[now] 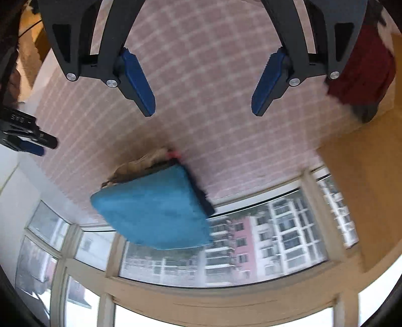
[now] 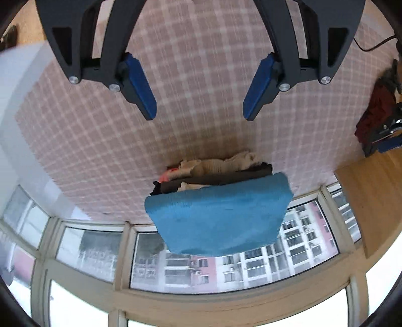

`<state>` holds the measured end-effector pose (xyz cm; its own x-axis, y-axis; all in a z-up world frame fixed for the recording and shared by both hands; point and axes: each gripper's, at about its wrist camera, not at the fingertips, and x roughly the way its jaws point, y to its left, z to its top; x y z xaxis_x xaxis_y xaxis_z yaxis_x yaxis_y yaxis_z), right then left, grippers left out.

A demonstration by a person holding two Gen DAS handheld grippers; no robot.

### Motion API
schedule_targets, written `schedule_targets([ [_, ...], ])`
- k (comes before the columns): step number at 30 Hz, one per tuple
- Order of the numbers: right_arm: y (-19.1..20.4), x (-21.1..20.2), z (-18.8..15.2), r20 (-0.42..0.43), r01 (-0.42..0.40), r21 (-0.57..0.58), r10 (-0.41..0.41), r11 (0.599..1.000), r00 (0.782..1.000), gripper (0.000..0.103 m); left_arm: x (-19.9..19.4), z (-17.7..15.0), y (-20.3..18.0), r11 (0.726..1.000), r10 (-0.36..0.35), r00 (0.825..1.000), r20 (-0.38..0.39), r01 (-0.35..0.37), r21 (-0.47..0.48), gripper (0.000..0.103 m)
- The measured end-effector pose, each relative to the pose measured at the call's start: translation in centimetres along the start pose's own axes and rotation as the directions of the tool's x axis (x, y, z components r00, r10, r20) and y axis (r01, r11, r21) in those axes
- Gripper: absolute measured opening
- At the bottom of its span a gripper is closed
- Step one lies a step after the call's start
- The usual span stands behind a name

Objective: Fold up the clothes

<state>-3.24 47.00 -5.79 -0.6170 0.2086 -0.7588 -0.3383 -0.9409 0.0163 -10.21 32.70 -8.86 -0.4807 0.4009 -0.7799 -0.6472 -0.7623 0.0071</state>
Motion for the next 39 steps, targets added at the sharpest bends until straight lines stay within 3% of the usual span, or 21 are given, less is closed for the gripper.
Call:
schedule_targets([
  [4,2.5,-3.6,-2.7,0.031,0.042,0.007,-0.043,0.999,0.999,0.071,-2.9,-3.4,1.2,0.999,-0.024,1.0,0.007,0.025,-0.021,0.077],
  [14,8.6,-9.8,-6.8,0.085,0.034,0.008,-0.034,0.999,0.996,0.071,-9.1,-8.9,2.2,0.996,-0.09,0.996,0.013,0.091,-0.022,0.078],
  [23,11.2,-13.5,-8.7,0.151,0.101,-0.027,-0.096,0.994,0.984,0.071,-13.1,-9.0,2.0,0.99,-0.139,0.985,0.099,0.138,0.02,0.078],
  [32,10.7,-14.3,-9.9,0.132,0.121,-0.002,-0.12,0.993,0.984,0.071,-14.6,-9.5,1.3,0.989,-0.139,0.983,0.121,0.133,0.06,0.078],
  [39,10.2,-14.7,-10.1,0.135,0.126,0.012,-0.126,0.992,0.983,0.071,-15.6,-10.0,1.2,0.995,-0.089,0.982,0.166,0.081,0.056,0.078],
])
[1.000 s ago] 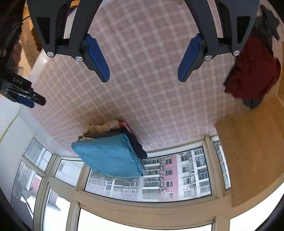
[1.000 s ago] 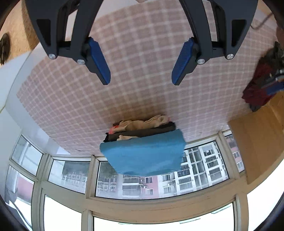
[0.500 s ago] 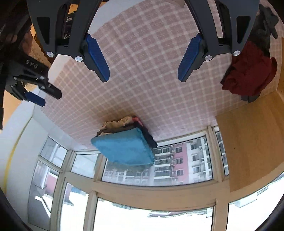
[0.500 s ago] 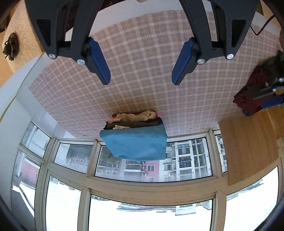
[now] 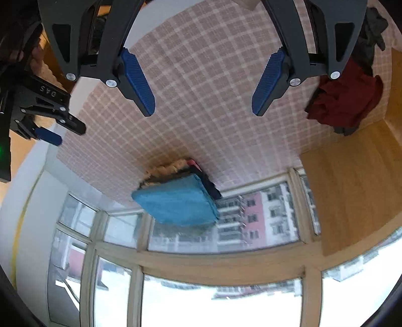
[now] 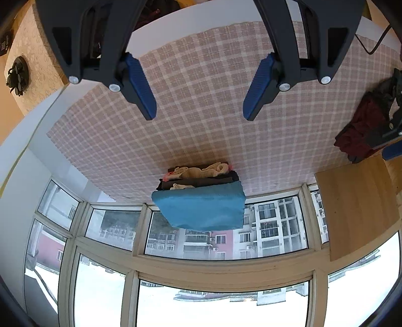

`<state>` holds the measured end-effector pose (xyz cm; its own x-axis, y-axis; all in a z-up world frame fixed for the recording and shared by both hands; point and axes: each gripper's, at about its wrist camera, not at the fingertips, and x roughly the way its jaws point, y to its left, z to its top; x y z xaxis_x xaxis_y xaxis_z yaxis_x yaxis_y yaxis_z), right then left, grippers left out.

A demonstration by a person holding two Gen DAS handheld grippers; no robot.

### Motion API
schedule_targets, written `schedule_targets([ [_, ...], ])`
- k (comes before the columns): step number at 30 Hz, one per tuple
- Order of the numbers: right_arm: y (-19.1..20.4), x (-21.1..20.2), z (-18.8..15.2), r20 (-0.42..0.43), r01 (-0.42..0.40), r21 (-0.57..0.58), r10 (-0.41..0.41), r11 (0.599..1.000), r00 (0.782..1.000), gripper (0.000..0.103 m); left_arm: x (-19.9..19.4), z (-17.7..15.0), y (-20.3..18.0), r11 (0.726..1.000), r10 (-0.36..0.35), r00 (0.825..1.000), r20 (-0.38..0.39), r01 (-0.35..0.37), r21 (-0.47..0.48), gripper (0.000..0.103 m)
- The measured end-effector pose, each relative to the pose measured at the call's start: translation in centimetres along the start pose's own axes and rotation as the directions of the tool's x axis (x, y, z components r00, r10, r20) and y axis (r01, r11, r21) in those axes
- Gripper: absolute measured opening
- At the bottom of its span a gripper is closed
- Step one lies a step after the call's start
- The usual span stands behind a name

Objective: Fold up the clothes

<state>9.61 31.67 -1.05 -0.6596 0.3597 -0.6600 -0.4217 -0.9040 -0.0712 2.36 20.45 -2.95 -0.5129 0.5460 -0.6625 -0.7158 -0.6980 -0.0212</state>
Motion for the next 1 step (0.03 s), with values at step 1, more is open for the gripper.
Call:
schedule_targets([
  [1,-0.09,-0.02,-0.06,-0.001,-0.002,0.002,0.002,1.0,1.0,0.071,-0.11,0.0,-0.03,1.0,0.002,1.0,0.0,-0.002,0.002,0.078],
])
